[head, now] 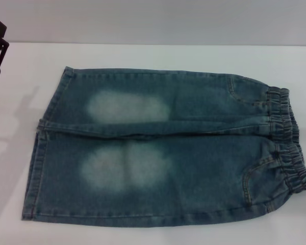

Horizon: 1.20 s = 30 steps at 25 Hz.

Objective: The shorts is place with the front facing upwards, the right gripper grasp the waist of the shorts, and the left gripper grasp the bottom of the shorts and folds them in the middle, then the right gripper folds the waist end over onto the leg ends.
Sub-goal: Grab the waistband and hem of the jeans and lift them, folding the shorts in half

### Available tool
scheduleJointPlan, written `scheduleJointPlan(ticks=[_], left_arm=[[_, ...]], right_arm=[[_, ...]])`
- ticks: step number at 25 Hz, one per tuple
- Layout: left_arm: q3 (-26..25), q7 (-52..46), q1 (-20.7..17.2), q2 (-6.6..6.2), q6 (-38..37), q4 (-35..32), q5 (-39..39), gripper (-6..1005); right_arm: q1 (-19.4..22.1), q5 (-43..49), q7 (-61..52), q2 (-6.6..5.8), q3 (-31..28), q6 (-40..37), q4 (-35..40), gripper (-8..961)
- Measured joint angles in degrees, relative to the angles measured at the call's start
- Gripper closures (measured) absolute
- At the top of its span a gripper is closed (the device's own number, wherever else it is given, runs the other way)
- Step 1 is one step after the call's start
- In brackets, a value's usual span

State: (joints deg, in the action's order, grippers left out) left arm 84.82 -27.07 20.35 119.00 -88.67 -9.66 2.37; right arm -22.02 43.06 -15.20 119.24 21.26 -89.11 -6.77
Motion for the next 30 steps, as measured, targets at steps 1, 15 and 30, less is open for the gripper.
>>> scheduleJointPlan(ticks=[1, 15, 30], left_arm=[[0.0, 0.0, -0.07, 0.0, 0.0, 0.0, 0.0, 267], [-0.35, 0.0, -0.57, -0.08, -0.04, 0.0, 0.01, 268], [-0.54, 0.18, -0.58, -0.09, -0.17, -0.01, 0.01, 270]], right_arm=[[0.02, 0.0, 0.0, 0.0, 0.0, 0.0, -0.03, 270], [0.13, 0.0, 0.0, 0.12, -0.07, -0.25, -0.13, 271], [-0.03, 0.0, 0.0, 0.12, -0.09, -0.09, -0.27, 271]])
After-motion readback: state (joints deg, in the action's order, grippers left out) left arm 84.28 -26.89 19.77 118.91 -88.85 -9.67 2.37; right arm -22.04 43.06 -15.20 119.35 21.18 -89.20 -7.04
